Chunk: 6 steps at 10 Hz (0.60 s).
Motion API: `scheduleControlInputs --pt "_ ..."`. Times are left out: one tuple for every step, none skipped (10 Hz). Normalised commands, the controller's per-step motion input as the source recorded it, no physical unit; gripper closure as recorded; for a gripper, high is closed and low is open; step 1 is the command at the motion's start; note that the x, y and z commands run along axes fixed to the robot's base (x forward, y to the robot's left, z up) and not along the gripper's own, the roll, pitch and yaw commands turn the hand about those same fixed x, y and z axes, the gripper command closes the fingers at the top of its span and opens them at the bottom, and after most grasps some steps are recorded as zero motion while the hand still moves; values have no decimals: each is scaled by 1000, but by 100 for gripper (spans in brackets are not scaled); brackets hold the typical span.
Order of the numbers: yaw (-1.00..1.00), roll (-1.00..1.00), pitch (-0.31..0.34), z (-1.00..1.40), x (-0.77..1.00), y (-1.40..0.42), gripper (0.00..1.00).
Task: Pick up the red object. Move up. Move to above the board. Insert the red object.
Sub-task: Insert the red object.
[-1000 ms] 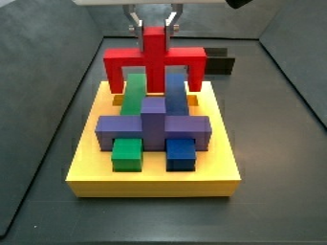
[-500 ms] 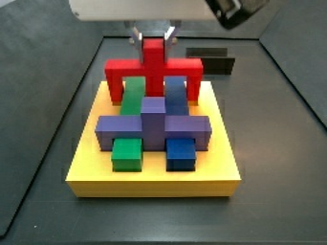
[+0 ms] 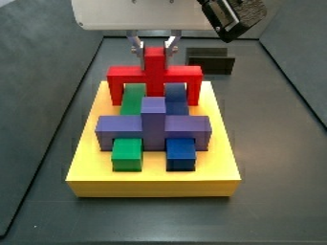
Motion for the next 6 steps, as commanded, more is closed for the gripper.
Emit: scheduleControlInputs --pt "-17 0 -49 -511 0 0 100" --pt "-17 -27 -116 -823 0 0 100" --pt "0 -37 -141 -929 0 0 100" --pt "0 -63 -146 -806 0 0 100" --pt "0 -104 -101 -271 -57 0 100" --pt "0 0 0 0 0 0 100"
